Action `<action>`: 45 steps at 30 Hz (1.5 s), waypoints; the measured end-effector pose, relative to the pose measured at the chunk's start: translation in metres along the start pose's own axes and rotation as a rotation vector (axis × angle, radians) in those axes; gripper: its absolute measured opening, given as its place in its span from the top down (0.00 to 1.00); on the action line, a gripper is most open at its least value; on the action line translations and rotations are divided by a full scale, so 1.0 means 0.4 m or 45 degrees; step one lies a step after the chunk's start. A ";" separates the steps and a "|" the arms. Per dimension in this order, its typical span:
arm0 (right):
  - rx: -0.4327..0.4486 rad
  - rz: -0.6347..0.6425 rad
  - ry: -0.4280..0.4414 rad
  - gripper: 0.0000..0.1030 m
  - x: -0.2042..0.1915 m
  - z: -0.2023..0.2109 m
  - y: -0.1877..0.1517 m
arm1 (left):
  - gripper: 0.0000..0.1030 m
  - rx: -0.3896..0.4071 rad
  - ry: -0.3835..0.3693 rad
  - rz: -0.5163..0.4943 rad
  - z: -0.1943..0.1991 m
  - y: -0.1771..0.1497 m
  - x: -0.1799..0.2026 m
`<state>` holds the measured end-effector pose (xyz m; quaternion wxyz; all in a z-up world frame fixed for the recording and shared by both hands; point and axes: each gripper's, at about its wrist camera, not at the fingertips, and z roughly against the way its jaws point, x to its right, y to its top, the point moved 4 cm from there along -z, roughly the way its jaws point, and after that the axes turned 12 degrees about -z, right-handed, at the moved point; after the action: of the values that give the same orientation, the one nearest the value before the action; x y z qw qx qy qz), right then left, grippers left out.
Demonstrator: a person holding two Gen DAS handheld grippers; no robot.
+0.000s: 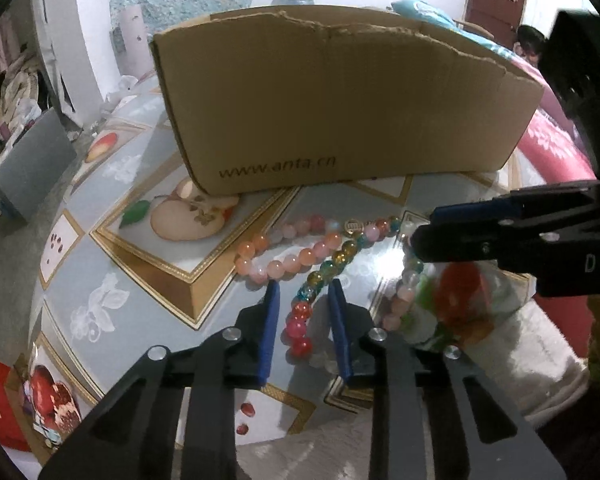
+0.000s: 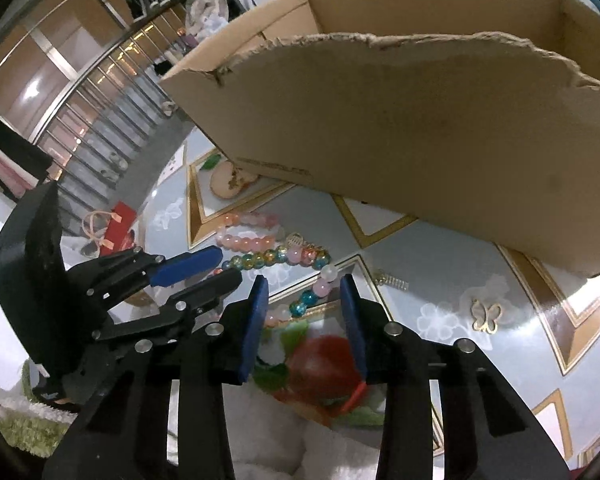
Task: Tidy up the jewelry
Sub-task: 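Close the right tool on the multicolored bead bracelet and lift it, then carry the bracelet over the box and open the right tool to drop it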
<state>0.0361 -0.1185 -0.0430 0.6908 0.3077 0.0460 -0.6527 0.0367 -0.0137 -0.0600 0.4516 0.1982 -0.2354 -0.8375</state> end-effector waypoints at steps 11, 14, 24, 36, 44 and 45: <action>0.004 0.059 -0.134 0.87 -0.001 -0.027 0.008 | 0.91 0.014 0.029 -0.091 -0.012 0.021 0.015; -0.002 0.020 -0.103 0.93 0.008 -0.022 0.008 | 0.91 0.024 0.018 -0.069 -0.005 0.025 0.010; 0.064 0.000 -0.010 0.93 0.002 0.051 -0.001 | 0.91 0.116 -0.012 -0.023 0.081 0.039 0.014; 0.222 0.069 0.123 0.93 -0.061 0.213 0.042 | 0.91 0.352 -0.080 0.030 0.270 0.135 -0.004; 0.345 0.137 0.200 0.93 -0.111 0.292 0.222 | 0.91 0.526 -0.041 0.004 0.313 0.326 -0.085; 0.336 0.131 0.204 0.93 -0.109 0.287 0.242 | 0.91 0.518 -0.043 0.004 0.298 0.352 -0.102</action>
<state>0.0810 -0.1401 0.1053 0.6708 0.4490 -0.0011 -0.5903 0.0861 -0.0212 0.1221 0.3994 0.2710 -0.4077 -0.7751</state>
